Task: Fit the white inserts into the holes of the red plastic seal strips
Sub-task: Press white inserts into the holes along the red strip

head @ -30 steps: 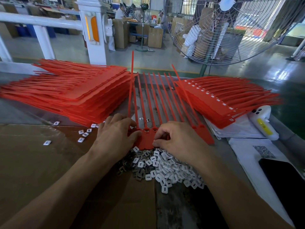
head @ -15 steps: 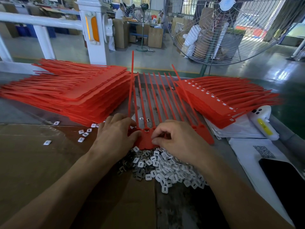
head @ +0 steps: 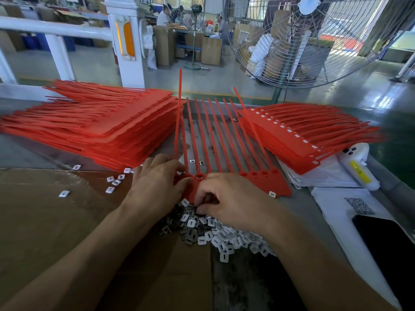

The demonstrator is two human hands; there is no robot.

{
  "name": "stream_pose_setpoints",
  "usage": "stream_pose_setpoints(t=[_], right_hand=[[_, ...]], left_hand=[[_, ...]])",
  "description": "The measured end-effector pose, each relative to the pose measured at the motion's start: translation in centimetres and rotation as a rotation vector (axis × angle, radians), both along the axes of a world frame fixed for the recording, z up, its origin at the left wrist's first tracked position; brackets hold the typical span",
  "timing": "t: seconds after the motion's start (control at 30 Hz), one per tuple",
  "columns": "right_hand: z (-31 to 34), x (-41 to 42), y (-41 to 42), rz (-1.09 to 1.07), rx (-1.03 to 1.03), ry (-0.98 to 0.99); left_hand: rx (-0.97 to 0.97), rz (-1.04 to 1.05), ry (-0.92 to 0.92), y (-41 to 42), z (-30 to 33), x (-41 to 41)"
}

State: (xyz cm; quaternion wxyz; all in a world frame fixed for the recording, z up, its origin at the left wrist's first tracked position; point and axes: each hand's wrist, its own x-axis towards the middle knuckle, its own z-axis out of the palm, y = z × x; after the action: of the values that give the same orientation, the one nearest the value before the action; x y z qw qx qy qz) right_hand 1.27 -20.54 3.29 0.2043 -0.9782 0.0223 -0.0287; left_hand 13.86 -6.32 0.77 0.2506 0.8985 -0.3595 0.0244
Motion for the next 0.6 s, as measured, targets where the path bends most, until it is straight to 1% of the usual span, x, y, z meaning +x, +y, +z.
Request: stream_pose_setpoints(t=[0.1, 0.37, 0.6], right_hand=[[0.08, -0.21, -0.08, -0.006, 0.028, -0.003], [0.23, -0.65, 0.04, 0.006, 0.232, -0.036], [-0.13, -0.62, -0.32, -0.038, 0.314, -0.081]], left_hand=[[0.004, 0.001, 0.002, 0.11, -0.03, 0.05], [0.018, 0.001, 0.0, 0.01, -0.1, 0.02], [0.017, 0.009, 0.012, -0.02, 0.04, -0.06]])
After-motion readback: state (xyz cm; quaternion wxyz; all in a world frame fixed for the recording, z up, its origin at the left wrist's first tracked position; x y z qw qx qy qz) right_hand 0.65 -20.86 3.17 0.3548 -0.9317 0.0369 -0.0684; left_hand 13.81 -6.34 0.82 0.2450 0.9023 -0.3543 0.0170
